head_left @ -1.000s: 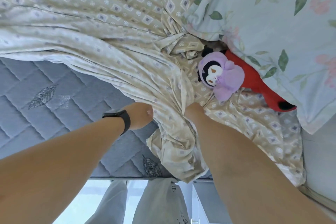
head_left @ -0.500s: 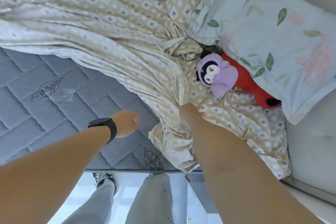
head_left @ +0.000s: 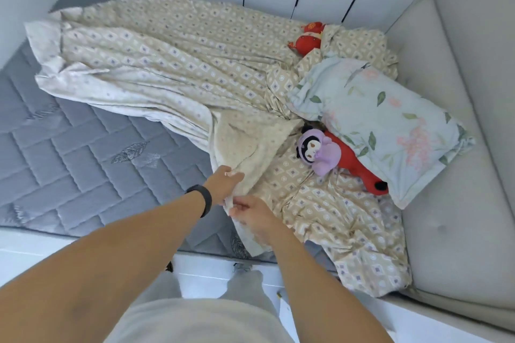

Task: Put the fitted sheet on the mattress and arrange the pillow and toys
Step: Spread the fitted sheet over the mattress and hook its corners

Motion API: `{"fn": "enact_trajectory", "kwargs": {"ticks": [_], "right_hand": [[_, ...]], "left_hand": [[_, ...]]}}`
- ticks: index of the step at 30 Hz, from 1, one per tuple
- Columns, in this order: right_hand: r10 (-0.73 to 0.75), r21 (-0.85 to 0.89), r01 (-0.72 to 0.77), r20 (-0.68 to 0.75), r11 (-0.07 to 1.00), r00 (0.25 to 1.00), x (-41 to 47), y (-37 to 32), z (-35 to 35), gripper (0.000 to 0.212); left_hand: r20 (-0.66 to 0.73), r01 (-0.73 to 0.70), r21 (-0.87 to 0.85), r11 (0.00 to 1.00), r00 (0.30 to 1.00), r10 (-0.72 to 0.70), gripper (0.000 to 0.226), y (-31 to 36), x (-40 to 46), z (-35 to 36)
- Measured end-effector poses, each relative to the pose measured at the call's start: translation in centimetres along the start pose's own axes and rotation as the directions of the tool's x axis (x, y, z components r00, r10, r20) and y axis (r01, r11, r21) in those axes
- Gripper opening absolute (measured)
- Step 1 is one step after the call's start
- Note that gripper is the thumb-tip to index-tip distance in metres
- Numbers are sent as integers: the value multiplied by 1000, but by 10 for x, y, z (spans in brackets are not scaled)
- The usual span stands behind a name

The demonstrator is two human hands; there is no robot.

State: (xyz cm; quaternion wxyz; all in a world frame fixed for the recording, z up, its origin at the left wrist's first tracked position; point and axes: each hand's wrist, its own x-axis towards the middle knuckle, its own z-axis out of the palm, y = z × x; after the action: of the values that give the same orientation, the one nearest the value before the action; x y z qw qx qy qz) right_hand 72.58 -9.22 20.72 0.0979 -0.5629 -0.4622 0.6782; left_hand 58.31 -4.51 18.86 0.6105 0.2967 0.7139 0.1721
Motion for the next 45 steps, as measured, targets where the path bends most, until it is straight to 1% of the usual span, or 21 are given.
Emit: {"fn": "enact_trajectory", "kwargs": {"ticks": [2,4,6,7,9,12,16,18,20,21,24,25,26,28,30,31,35,38,40,43,45], "right_hand": [[-64,-82,59,-56,995,996,-5,-15,15,25],[-111,-131,98,-96,987,989,-15,-35,33,24],[-130,-129,113,-128,985,983,-23,-48,49,23],[-122,-111,107,-134,988,984,-25,-50,53,23],[-60,-34,55,-165,998,985,-30,-51,73,18],[164,255,-94,-272,962,948,-37,-63,115,8],[241,333,-96,-426,938,872,-50,-77,164,44],[246,480,-41,-372,876,895,-56,-85,179,52],[167,524,19,-306,852,937,-61,-94,189,61],[144,506,14,-273,863,951,-69,-100,196,59],[90,420,-19,-150,907,985,-87,-109,217,24],[70,413,-16,-114,910,991,-95,-113,229,21],[57,391,-8,-113,920,992,-101,-118,241,23],[3,277,63,-232,959,973,-108,-128,269,30],[-61,149,121,-353,981,933,-112,-136,300,32],[-114,115,165,-358,980,927,-114,-137,314,31],[-307,56,328,-231,943,923,-120,-138,362,40],[-279,109,299,-170,948,945,-116,-153,390,33],[-281,166,297,-113,940,953,-110,-168,422,21],[-277,202,291,-94,935,956,-102,-182,452,23],[-217,211,235,-104,949,971,-89,-191,476,13]], "left_hand": [[-41,-37,98,995,998,41,65,2,-8,-20],[-56,-52,98,994,997,58,37,-4,-12,-51],[39,-10,40,999,999,9,9,-9,-23,-82],[108,39,-8,999,993,-37,6,-13,-26,-93],[210,56,-108,993,977,-32,7,-19,-42,-115],[217,4,-322,947,974,70,27,-18,-81,-140],[371,-98,-315,944,903,217,35,-22,-150,-158],[448,-159,-312,937,845,293,26,-29,-173,-168],[480,-190,-346,919,806,347,38,-41,-184,-182],[463,-192,-366,911,812,356,43,-50,-191,-191],[402,-174,-436,883,840,364,51,-86,-207,-212],[364,-162,-460,873,862,352,53,-101,-212,-221],[347,-150,-491,858,869,351,54,-113,-216,-228],[317,-140,-511,848,886,338,51,-136,-219,-247],[252,-143,-497,856,920,299,28,-152,-224,-268],[208,-131,-510,850,940,269,19,-159,-223,-277],[127,-89,-684,724,963,238,35,-180,-211,-325],[140,-81,-725,684,955,261,49,-177,-204,-360],[179,-85,-664,743,946,269,43,-178,-201,-395],[263,-79,-526,847,932,250,20,-177,-197,-430],[288,-92,-499,862,920,266,22,-181,-196,-460]]}}
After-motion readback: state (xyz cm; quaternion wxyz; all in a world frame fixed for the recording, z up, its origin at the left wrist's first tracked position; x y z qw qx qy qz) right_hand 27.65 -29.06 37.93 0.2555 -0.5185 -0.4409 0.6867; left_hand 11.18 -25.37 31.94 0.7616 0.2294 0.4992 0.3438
